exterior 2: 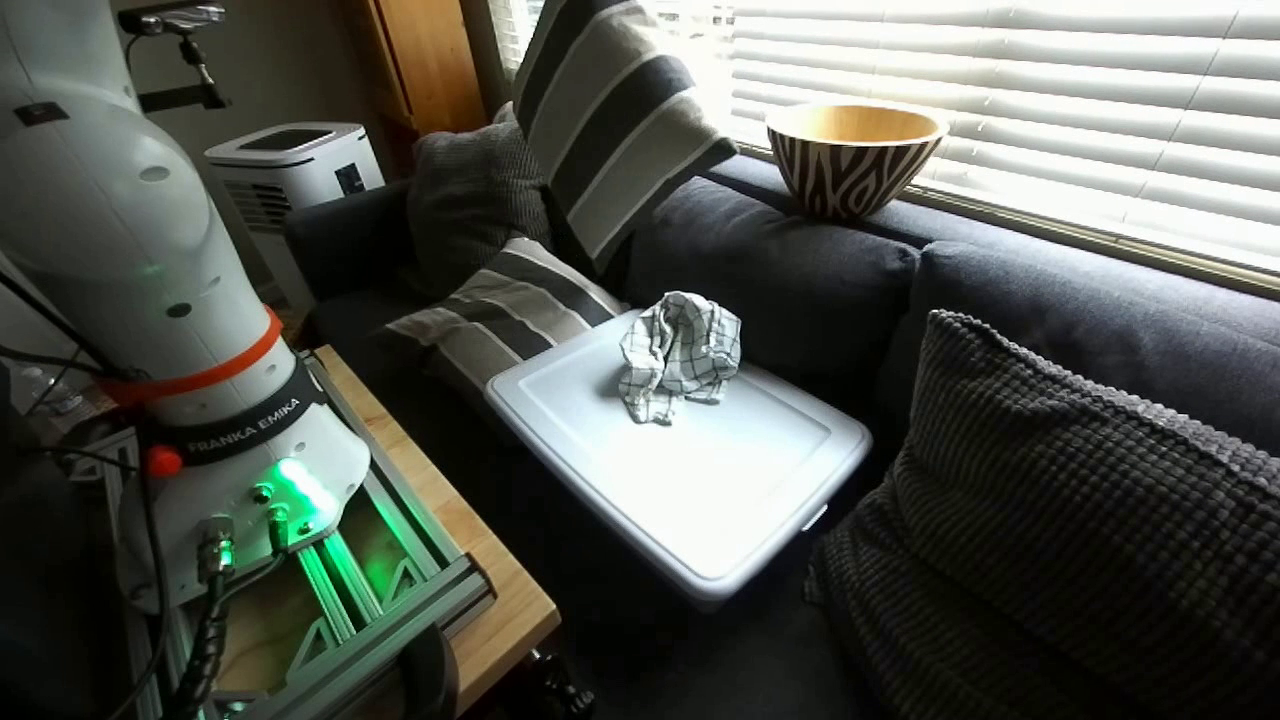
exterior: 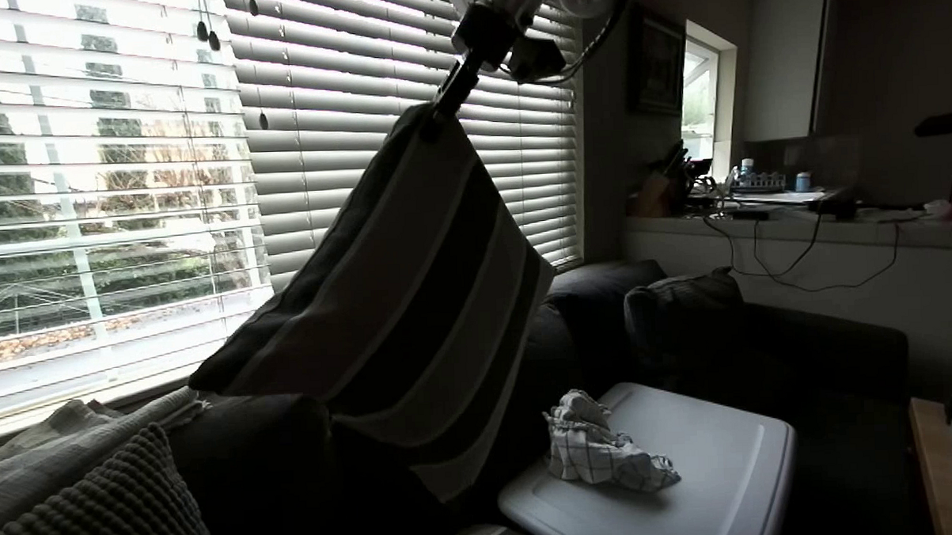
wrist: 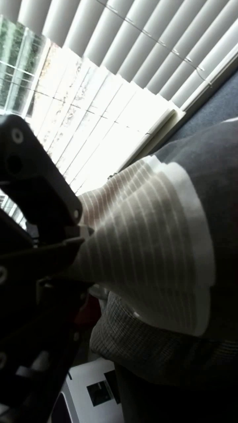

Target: Pick up the top striped pillow and place it on top of the gray couch pillow on the far left

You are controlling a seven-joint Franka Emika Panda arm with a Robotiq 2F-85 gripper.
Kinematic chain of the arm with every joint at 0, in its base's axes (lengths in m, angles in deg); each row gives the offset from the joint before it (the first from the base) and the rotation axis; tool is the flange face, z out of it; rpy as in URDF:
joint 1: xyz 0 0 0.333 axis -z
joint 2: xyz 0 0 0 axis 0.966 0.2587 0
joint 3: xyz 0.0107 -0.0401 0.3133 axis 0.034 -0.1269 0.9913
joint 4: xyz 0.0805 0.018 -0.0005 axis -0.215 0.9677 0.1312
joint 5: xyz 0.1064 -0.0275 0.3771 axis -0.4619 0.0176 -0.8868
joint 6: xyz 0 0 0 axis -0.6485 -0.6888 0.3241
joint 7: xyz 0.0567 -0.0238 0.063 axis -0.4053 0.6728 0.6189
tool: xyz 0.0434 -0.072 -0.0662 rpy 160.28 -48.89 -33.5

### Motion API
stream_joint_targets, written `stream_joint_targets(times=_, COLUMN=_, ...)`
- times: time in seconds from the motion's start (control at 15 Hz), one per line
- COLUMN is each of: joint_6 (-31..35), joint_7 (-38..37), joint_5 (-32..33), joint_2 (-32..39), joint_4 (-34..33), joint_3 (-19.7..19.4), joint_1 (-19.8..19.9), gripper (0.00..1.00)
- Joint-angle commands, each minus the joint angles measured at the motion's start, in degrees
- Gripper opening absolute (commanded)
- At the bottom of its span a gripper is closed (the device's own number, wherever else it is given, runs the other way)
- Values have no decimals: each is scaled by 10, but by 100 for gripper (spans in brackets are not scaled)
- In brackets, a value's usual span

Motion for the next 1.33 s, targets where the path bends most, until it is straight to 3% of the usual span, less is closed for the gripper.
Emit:
stream_joint_targets(times=0.0, joint_6=-24, joint_7=-33, joint_5=48, joint_2=60, joint_4=-142, joint_3=1, joint_1=-33, gripper=3)
stream_joint_targets(times=0.6, joint_6=44, joint_7=-57, joint_5=151, joint_2=231, joint_4=-377, joint_3=-5, joint_1=-90, gripper=3)
stream_joint_targets(times=0.67, joint_6=25, joint_7=-44, joint_5=124, joint_2=177, joint_4=-285, joint_3=2, joint_1=-76, gripper=3)
stream_joint_targets(times=0.73, joint_6=27, joint_7=-44, joint_5=125, joint_2=190, joint_4=-296, joint_3=2, joint_1=-77, gripper=13)
stream_joint_targets(times=1.27, joint_6=26, joint_7=-43, joint_5=125, joint_2=193, joint_4=-285, joint_3=1, joint_1=-75, gripper=13)
